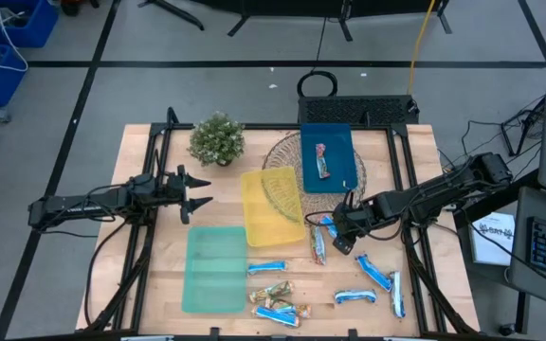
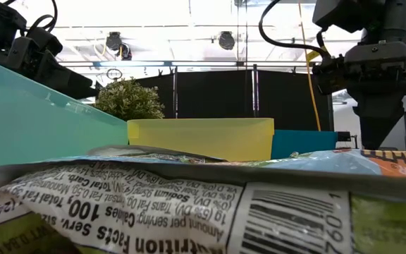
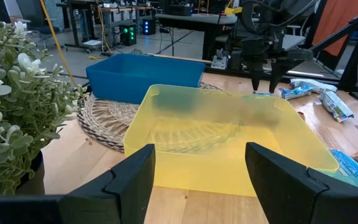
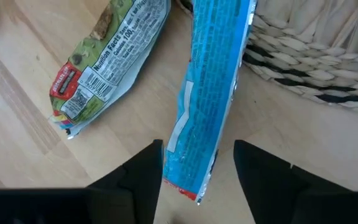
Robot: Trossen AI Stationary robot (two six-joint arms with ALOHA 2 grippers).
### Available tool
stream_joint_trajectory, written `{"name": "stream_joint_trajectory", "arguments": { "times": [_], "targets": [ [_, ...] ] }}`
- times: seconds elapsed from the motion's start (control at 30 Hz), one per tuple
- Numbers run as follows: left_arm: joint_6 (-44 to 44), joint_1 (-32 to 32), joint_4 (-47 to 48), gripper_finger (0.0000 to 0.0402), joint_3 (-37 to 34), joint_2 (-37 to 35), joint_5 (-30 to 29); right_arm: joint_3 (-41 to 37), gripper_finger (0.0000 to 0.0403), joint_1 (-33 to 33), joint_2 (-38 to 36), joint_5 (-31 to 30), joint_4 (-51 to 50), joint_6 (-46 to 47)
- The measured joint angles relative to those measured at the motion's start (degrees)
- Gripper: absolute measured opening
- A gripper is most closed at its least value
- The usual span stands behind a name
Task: Pick and place Granola Bars by type
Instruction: Put the red granola bar into the blue bin
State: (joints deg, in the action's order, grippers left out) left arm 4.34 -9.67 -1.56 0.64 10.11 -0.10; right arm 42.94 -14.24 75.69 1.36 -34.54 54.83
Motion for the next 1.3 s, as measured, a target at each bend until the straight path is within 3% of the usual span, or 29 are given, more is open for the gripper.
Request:
{"name": "stream_joint_trajectory", "arguments": {
  "times": [0.93, 1.07, 1.3],
  "targets": [
    [0.0, 0.0, 0.0, 0.0255, 0.0, 0.0, 0.0, -1.9, 0.0165, 0.7, 3.6, 0.3, 4.6, -1.5],
    [0.0, 0.0, 0.0, 0.0255, 0.0, 0.0, 0.0, -1.9, 0.0131, 0.7, 3.6, 0.3, 4.6, -1.5],
    [0.0, 0.0, 0.0, 0.0255, 0.0, 0.0, 0.0, -1.9, 0.0027, 0.7, 3.6, 1.4, 4.6, -3.3]
  ]
}}
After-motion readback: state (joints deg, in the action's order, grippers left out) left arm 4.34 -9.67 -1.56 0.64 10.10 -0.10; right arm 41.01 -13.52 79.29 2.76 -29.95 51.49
